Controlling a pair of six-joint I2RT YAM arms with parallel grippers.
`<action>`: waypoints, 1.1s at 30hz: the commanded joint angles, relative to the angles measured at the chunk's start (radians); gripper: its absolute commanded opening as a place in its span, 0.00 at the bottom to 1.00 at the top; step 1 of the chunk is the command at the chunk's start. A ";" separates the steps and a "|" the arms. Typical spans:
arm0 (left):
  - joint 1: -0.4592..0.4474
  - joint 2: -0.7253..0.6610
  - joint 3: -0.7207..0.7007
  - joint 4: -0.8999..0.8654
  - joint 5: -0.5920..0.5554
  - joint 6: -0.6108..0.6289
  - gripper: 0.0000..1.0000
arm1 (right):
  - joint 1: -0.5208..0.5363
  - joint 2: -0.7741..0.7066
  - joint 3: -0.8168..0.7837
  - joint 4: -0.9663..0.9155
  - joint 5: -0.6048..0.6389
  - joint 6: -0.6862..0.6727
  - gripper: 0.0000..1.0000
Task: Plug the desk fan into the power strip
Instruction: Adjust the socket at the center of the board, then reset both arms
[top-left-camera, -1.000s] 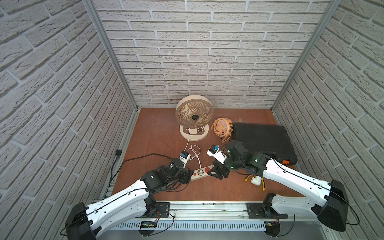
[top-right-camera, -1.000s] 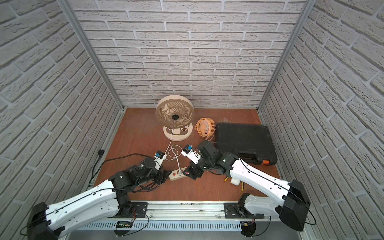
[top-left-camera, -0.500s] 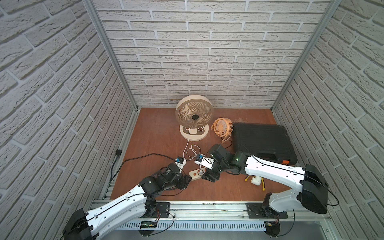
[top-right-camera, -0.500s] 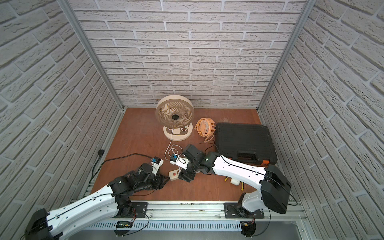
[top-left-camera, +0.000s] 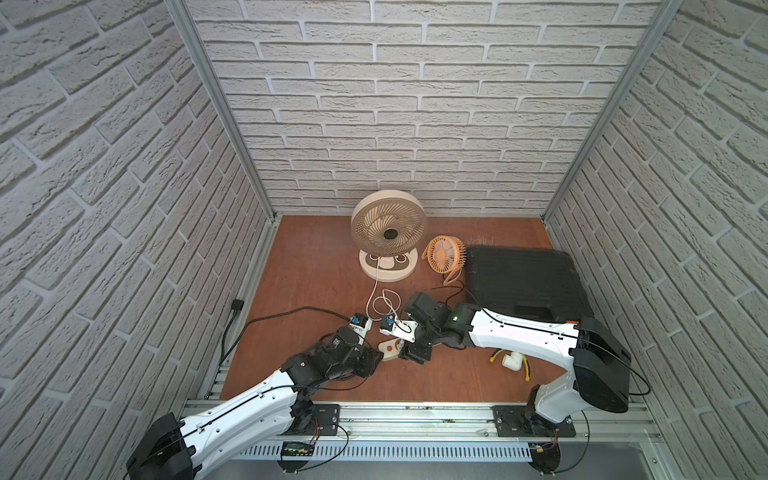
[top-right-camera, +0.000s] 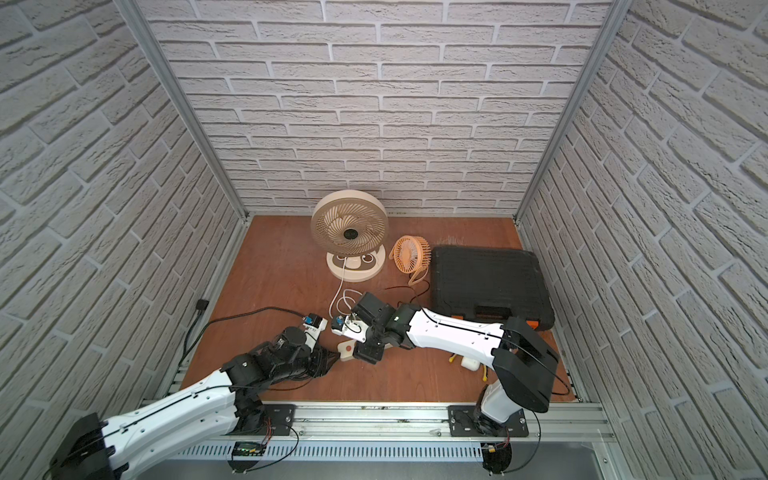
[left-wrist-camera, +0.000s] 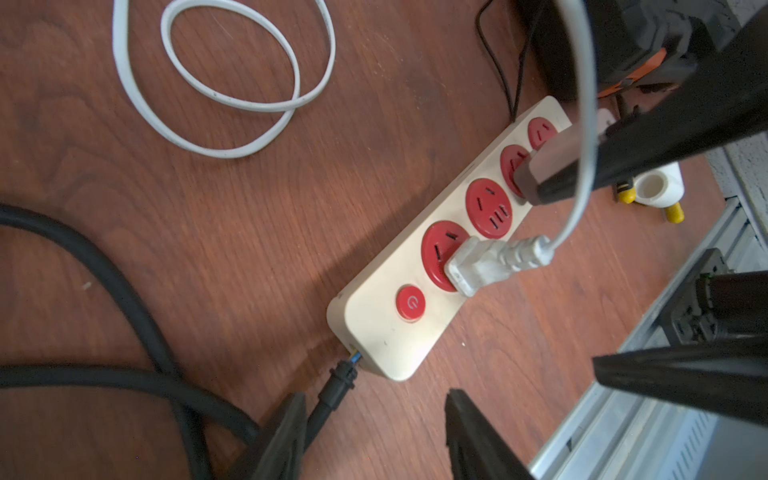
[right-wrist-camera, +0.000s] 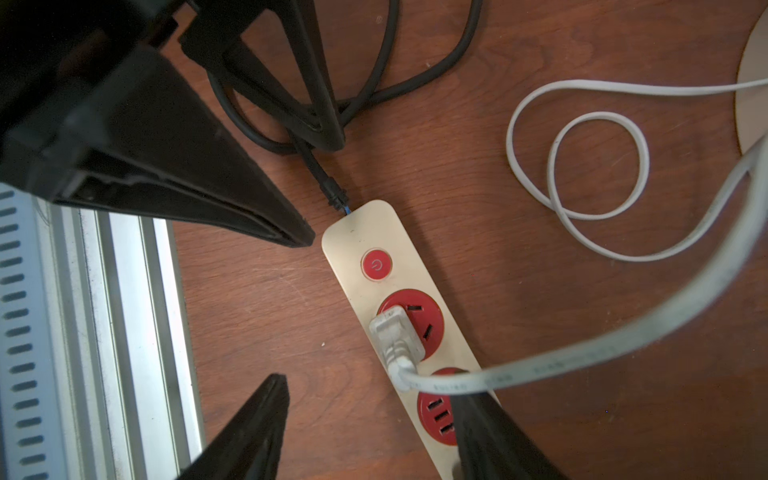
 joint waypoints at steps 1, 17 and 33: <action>0.014 -0.001 0.006 0.025 -0.005 0.018 0.57 | 0.009 0.018 0.024 0.017 0.015 -0.027 0.63; 0.130 -0.182 0.249 -0.179 -0.393 0.221 0.98 | -0.078 -0.454 -0.171 0.186 0.400 0.137 0.99; 0.700 0.157 0.139 0.388 -0.351 0.466 0.98 | -0.722 -0.643 -0.654 0.901 0.510 0.217 0.99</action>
